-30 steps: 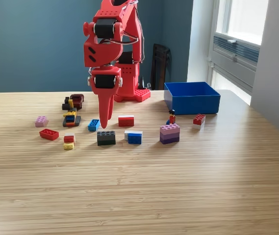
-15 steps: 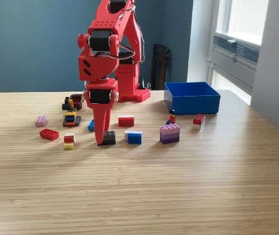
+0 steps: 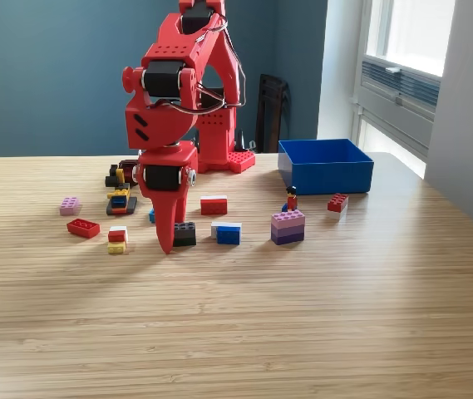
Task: Grasp a lego block and put it in the bin.
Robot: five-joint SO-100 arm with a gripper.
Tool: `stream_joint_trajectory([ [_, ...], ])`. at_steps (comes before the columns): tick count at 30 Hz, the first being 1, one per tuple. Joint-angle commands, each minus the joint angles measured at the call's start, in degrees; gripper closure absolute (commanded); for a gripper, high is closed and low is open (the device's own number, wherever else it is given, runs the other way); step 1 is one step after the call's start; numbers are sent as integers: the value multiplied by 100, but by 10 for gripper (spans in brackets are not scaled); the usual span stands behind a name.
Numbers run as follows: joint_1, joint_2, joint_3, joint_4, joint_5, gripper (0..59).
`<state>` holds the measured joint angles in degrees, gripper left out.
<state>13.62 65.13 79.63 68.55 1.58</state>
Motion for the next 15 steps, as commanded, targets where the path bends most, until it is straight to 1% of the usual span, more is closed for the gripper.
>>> stream_joint_trajectory([
  [1,-53,-220,-404,255,70,442],
  [3,-53,-281,-448,281,79,507],
  [6,-44,-290,-448,281,105,565],
  [7,-35,-290,-431,281,114,575],
  [8,-35,-290,-422,281,141,585],
  [15,-35,-281,-132,264,167,585],
])
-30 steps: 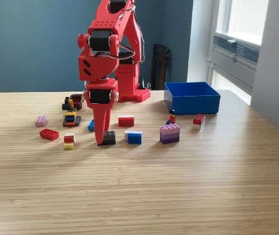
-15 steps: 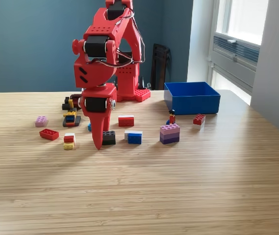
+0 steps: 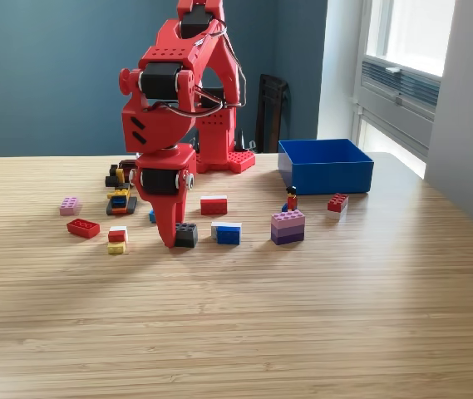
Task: Grasp a lego block and put it in the bin.
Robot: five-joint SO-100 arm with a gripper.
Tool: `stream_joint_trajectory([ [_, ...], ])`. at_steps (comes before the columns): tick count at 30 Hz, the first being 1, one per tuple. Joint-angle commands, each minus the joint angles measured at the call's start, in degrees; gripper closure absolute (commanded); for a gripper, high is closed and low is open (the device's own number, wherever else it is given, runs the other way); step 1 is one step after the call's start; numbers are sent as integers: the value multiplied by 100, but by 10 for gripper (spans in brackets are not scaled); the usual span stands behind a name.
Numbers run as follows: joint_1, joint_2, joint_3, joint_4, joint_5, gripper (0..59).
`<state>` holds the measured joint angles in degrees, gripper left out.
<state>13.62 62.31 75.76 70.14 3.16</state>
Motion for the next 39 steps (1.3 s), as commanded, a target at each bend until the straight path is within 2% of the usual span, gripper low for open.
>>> stream_joint_trajectory([
  [1,-35,9,343,105,-18,585],
  [5,-26,62,694,202,-97,585],
  [9,53,237,492,809,-105,585],
  [14,-97,1116,536,1072,-141,585],
  [23,-668,2549,360,2013,0,585],
  [31,-1652,3445,826,2355,316,586],
  [39,-3270,3832,1134,2566,826,586],
])
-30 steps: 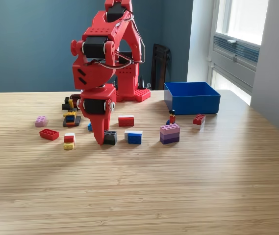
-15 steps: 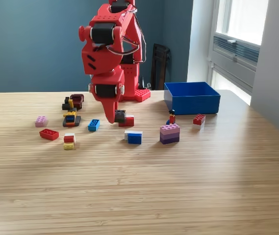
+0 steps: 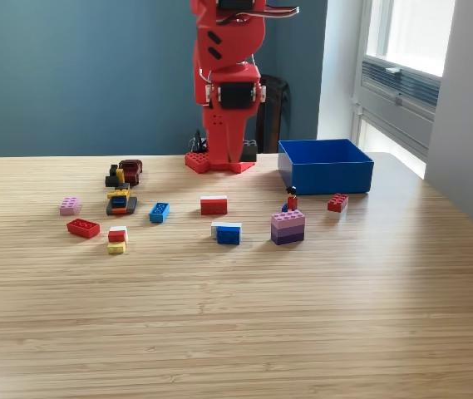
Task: Grasp a lego block and put it in the bin.
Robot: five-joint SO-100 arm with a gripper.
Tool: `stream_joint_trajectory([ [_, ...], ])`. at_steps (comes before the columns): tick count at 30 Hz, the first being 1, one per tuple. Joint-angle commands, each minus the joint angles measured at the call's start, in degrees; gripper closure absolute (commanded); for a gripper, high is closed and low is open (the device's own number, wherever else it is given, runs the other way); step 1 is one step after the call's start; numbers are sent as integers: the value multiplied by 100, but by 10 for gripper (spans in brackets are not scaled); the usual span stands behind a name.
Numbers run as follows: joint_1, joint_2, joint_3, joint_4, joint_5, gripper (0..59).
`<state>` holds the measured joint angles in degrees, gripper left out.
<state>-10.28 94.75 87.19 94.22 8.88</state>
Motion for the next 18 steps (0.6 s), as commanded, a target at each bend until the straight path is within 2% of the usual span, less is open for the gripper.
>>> stream_joint_trajectory([
  [1,-1125,589,0,185,325,586],
  [6,-2338,527,-123,378,686,586],
  [18,-4825,483,-193,554,1090,586],
])
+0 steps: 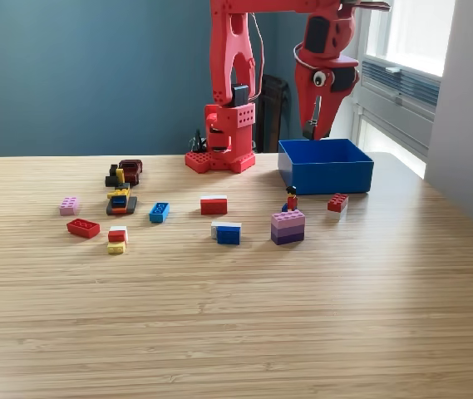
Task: Grasp a lego block and put it in the bin.
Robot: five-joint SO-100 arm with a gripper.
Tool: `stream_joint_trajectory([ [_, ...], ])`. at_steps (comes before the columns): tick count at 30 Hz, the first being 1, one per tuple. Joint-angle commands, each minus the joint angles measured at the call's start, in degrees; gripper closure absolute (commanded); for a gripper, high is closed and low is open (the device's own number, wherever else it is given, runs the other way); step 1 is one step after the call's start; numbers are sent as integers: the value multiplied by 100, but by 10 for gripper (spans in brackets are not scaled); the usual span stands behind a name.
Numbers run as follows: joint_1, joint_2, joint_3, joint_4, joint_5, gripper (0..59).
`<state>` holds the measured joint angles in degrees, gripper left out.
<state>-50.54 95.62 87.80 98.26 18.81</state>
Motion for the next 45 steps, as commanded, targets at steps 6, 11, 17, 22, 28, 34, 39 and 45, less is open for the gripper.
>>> stream_joint_trajectory([
  [6,-1222,369,-316,149,79,586],
  [11,-1187,-9,-870,202,-9,586],
  [17,-1213,-1380,-1802,378,53,586],
  [22,-1318,-2101,-2109,378,35,584],
  [28,-1310,-2373,-2180,378,-229,406],
  [34,-1248,-2408,-2145,378,-369,289],
  [39,-1248,-2355,-2241,378,-404,318],
  [45,-1239,-2338,-2531,378,-220,452],
])
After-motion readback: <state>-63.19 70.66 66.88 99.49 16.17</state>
